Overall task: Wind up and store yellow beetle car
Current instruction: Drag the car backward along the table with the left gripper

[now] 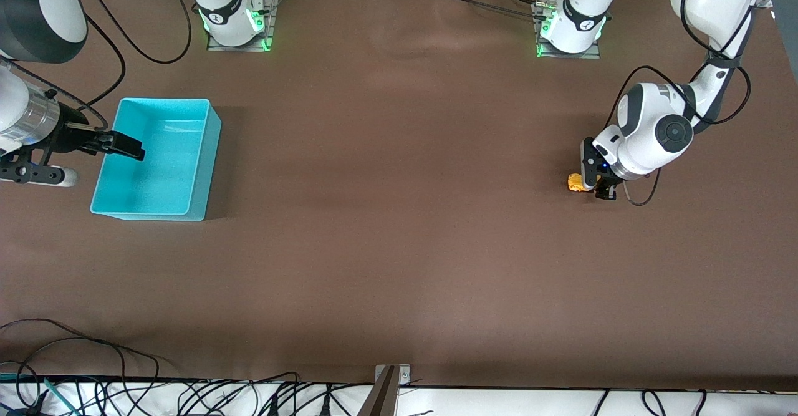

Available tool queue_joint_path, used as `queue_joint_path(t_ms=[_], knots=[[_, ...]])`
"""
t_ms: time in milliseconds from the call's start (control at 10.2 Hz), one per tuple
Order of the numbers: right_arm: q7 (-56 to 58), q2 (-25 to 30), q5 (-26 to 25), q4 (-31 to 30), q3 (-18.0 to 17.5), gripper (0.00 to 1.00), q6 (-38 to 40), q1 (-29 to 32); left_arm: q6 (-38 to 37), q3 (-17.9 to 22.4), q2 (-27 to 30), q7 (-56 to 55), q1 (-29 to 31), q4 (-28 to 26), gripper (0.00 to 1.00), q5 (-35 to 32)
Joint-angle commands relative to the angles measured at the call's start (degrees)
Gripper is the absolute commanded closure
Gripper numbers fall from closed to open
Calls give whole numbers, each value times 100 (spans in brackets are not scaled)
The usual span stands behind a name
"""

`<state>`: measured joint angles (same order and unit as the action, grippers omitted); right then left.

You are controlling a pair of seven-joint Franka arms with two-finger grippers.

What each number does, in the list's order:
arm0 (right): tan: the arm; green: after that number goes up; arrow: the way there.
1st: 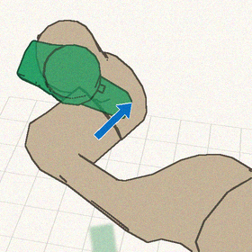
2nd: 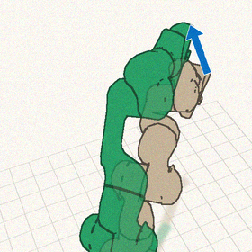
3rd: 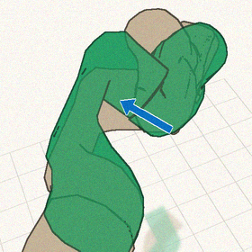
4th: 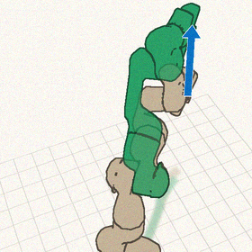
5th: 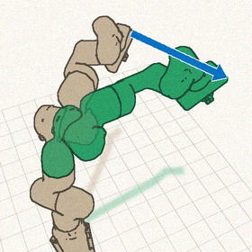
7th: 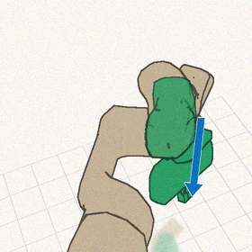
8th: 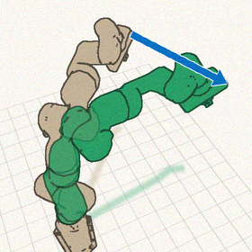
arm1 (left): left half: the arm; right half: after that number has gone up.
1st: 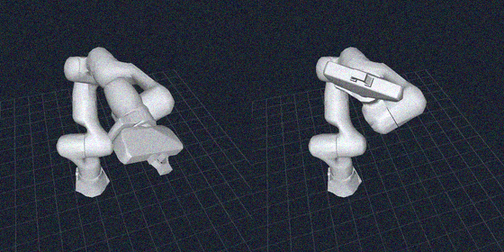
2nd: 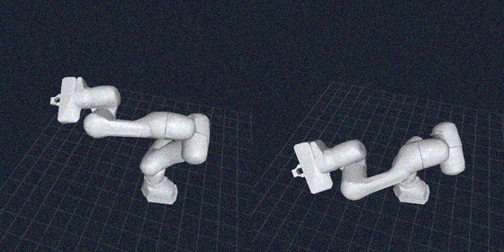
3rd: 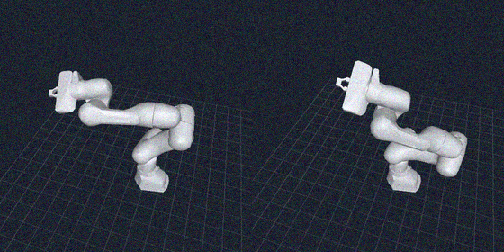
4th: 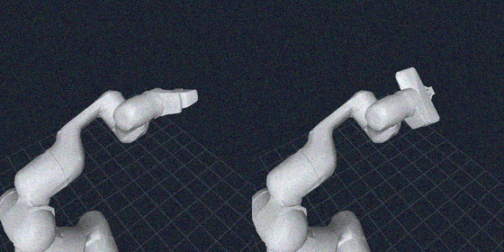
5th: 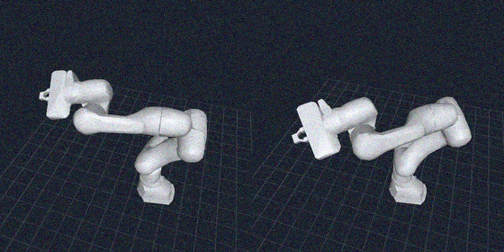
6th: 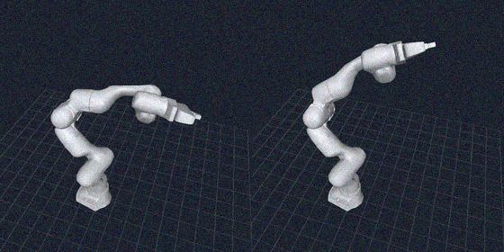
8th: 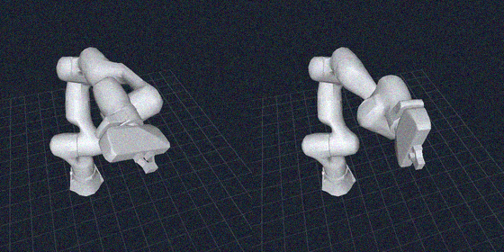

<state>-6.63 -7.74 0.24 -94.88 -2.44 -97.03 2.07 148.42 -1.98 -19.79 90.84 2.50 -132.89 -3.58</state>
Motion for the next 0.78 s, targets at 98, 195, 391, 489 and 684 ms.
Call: queue_joint_path(t_ms=[98,195,391,489,684], knots=[[39,-8,117,66,-11,0,18,30,11,22,-59,153,40,9,96,-73],[48,-8,117,66,-11,0,18,30,11,22,-77,153,49,9,99,-81],[48,-8,108,66,-2,0,18,39,11,22,-86,153,58,9,100,-81],[39,-8,108,66,-11,0,18,30,11,22,-86,127,67,9,100,-73],[4,-8,117,66,-2,0,18,39,11,162,-147,144,84,17,100,-73]])
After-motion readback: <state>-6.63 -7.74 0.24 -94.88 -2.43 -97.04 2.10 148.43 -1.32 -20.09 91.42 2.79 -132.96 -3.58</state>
